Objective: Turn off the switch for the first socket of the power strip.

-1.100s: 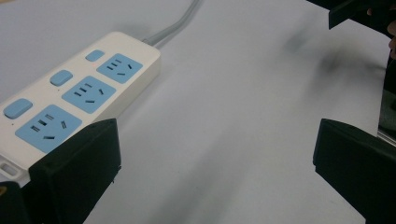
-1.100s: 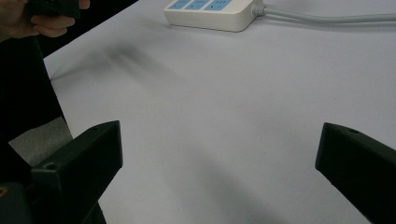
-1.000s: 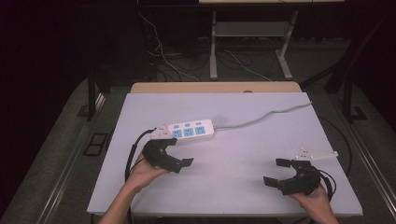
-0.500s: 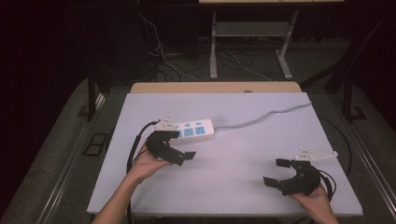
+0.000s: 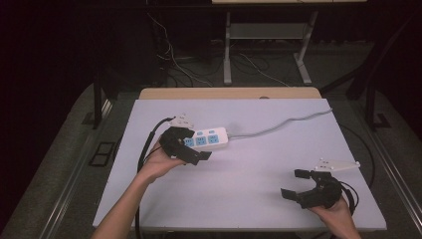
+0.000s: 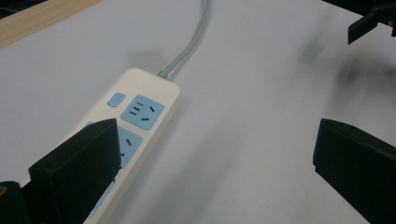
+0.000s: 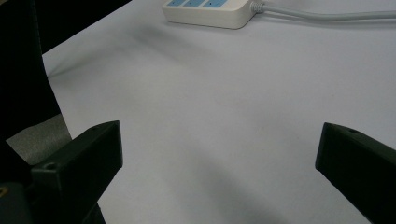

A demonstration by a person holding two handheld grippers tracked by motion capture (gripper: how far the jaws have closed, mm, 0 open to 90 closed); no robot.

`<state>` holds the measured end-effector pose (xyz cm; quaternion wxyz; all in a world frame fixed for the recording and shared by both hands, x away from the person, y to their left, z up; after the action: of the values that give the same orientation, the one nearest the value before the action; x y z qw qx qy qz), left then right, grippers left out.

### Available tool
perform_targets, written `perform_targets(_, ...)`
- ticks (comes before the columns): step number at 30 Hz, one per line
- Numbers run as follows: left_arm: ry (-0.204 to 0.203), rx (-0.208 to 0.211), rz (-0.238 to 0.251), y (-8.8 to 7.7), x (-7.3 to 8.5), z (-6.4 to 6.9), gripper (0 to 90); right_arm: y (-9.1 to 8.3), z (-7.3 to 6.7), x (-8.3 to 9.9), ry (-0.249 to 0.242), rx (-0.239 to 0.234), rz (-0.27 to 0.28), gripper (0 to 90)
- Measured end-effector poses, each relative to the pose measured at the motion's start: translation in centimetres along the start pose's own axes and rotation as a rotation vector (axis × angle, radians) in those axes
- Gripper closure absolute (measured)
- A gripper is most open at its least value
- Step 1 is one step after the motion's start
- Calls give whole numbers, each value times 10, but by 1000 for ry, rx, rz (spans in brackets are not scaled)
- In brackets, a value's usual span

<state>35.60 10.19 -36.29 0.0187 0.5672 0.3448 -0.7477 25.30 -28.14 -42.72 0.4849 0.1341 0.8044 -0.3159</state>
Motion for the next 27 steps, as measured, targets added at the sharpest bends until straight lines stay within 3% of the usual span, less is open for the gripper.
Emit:
perform_targets(14,15,-2,-35,13,-13,-12,0,-1,0,0,-2,2,-1,4)
perform_targets(27,52,-3,-86,26,-27,-24,3,-1,0,0,-6,0,-2,4)
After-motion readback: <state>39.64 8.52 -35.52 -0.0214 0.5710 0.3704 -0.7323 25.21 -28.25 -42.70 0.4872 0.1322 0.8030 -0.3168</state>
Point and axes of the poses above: each handheld gripper's, and its own axes: y roughly forward along the jaws, x roughly out of its underside, z roughly to its right, the point moved 2 cm from there along y, roughly forward along the jaws, and after that the axes turned 10 degrees about z, right-handed, at the moved point
